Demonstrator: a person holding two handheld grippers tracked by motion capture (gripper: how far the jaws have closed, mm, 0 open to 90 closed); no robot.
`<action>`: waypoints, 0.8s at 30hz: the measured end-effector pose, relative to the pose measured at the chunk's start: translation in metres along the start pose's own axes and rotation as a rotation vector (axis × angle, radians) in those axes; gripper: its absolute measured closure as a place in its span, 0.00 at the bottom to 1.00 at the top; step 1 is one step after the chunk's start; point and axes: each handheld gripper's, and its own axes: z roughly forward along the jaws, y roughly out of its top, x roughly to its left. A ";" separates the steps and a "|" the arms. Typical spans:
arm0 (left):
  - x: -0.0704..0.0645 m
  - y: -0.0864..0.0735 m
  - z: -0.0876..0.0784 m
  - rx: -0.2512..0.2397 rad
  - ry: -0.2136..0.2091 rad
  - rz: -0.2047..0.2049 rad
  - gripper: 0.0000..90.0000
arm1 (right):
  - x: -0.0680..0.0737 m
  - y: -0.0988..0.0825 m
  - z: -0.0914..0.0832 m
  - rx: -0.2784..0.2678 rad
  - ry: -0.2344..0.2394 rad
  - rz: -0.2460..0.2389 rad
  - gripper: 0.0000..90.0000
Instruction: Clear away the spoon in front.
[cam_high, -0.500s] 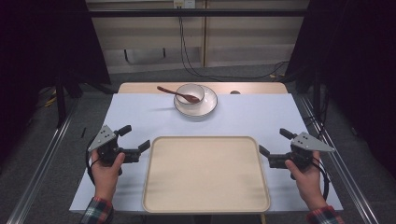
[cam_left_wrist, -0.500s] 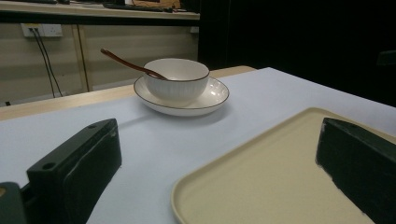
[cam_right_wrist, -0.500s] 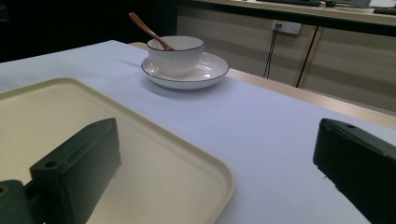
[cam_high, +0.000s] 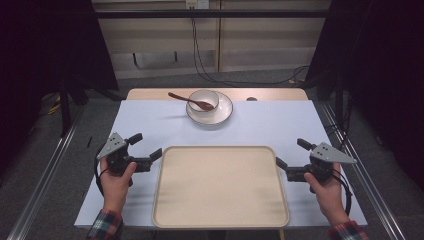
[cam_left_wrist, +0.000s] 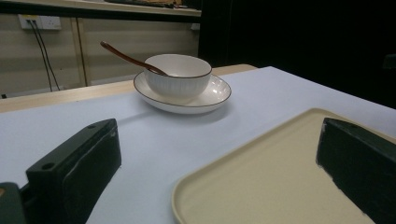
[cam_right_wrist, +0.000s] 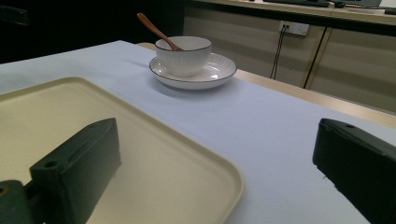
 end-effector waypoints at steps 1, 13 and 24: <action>0.001 0.001 0.002 -0.003 -0.007 0.001 0.00 | 0.000 0.000 0.000 -0.003 0.005 0.000 0.00; 0.001 0.005 0.019 0.008 0.011 -0.012 0.00 | -0.001 0.001 -0.002 -0.022 0.013 0.012 0.00; 0.005 0.007 0.038 0.032 0.025 -0.041 0.00 | 0.000 0.002 -0.002 -0.035 0.023 0.006 0.01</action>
